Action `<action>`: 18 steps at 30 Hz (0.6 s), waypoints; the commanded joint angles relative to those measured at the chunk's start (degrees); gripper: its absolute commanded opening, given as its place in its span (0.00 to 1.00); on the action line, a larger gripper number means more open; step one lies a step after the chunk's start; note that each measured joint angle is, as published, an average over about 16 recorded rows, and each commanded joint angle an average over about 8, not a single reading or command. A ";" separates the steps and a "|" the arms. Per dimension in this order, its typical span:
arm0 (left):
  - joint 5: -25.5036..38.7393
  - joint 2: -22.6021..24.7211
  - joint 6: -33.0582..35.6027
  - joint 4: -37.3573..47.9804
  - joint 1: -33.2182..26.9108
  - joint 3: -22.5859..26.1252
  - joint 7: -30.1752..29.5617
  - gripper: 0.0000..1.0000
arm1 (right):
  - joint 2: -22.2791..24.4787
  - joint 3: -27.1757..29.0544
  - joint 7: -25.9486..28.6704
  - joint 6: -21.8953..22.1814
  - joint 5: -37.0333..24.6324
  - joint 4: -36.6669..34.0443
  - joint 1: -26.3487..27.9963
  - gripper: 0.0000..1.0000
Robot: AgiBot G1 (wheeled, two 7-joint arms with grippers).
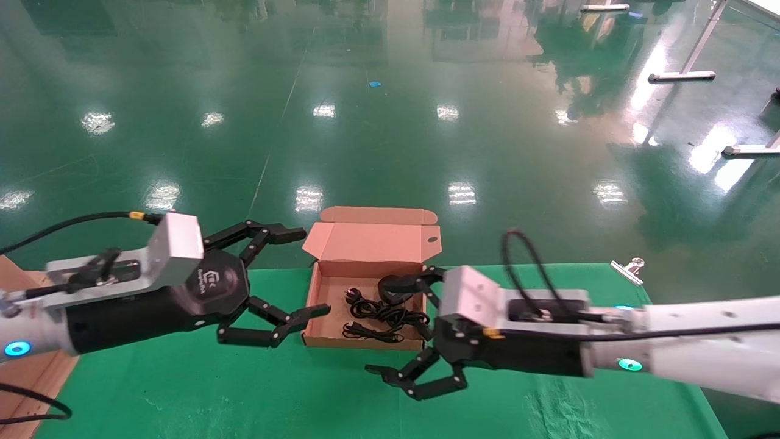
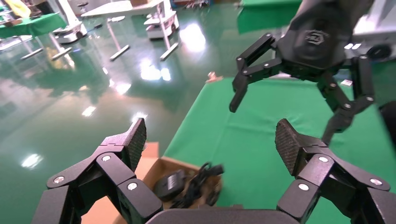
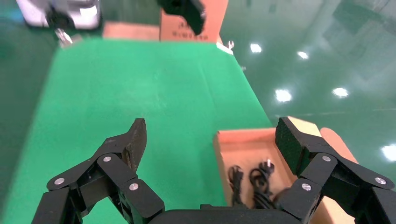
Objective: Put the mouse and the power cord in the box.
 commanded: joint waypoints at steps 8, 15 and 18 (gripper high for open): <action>-2.82 -3.50 3.86 -8.76 4.83 -5.42 -8.23 1.00 | 6.47 8.74 5.41 -6.97 6.49 5.25 -5.49 1.00; -5.03 -6.23 6.88 -15.61 8.60 -9.67 -14.68 1.00 | 11.54 15.57 9.64 -12.42 11.58 9.35 -9.79 1.00; -5.98 -7.41 8.17 -18.56 10.22 -11.49 -17.45 1.00 | 13.72 18.51 11.45 -14.76 13.76 11.12 -11.64 1.00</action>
